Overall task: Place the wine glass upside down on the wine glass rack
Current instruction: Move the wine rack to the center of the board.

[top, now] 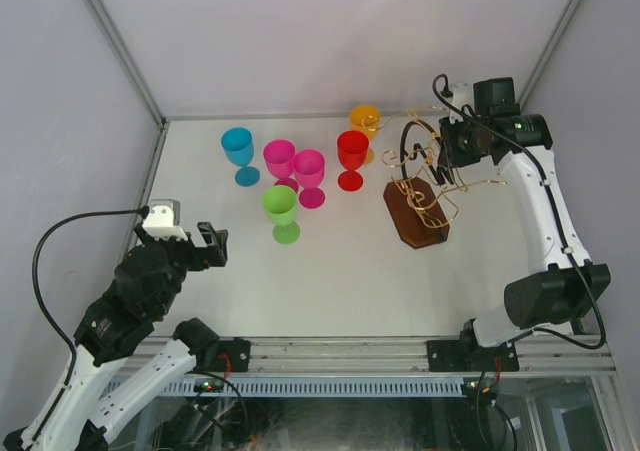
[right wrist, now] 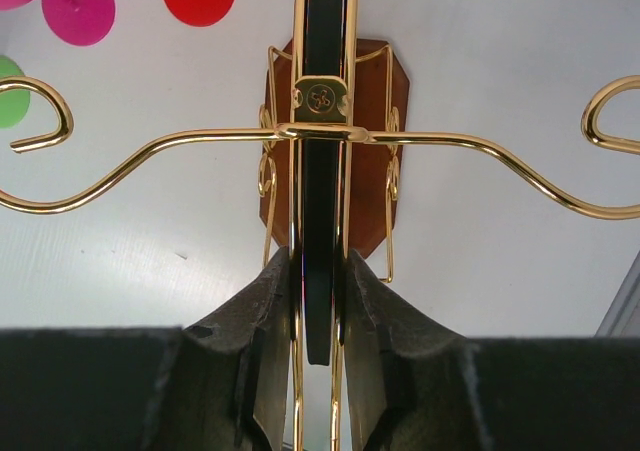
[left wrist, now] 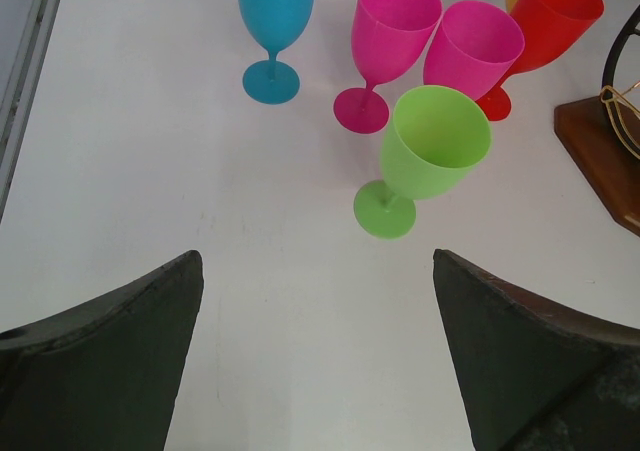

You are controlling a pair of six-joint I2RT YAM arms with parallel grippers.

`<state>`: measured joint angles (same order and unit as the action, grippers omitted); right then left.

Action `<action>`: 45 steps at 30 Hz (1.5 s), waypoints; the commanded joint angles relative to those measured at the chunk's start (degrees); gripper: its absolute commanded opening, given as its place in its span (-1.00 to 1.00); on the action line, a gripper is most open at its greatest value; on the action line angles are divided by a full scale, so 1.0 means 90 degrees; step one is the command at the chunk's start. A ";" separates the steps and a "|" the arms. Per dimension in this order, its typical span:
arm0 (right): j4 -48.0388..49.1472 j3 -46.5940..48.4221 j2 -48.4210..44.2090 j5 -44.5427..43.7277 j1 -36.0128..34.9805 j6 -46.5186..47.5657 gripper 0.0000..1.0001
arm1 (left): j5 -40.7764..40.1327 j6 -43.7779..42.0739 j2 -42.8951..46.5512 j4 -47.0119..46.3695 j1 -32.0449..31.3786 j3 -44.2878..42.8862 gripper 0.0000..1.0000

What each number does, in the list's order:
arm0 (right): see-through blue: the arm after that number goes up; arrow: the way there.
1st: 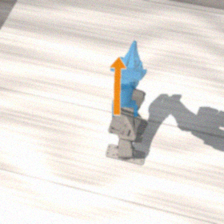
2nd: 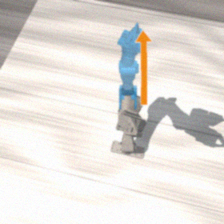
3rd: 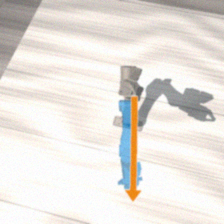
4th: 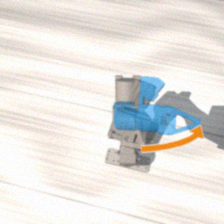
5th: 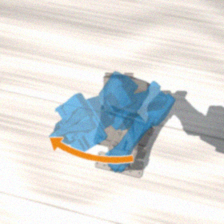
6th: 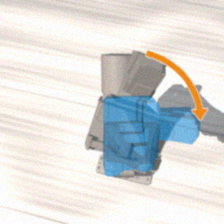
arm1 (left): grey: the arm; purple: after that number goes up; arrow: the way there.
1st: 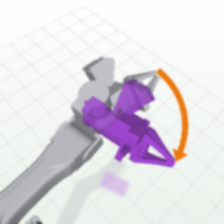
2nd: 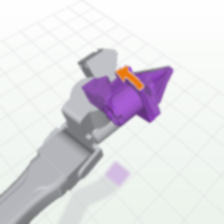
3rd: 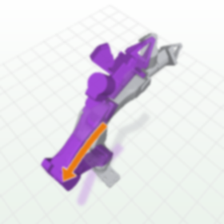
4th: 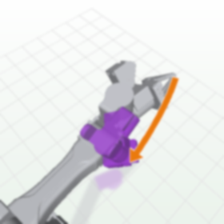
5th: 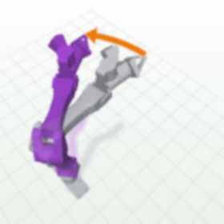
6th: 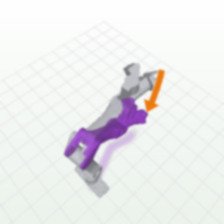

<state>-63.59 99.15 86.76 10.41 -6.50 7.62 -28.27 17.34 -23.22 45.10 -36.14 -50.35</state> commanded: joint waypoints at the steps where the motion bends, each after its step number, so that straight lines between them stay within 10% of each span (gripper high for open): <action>1: 0.0298 0.0040 -0.0134 0.0465 -0.0154 0.0432 -0.87 | 0.0032 -0.0120 -0.0072 -0.0243 -0.0018 0.0179 0.99; 20: 0.0423 0.0445 0.0300 0.0356 -0.0339 0.1480 -0.84 | 0.0089 -0.0132 -0.0151 -0.0265 -0.0018 0.0175 0.99; 45: 0.0459 0.0086 -0.0673 -0.1283 -0.0654 -0.0814 0.48 | 0.0085 -0.0138 -0.0075 -0.0265 -0.0018 0.0186 0.99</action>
<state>-59.90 99.68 84.64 6.48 -12.19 9.15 -28.05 17.32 -24.14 44.86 -36.14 -49.50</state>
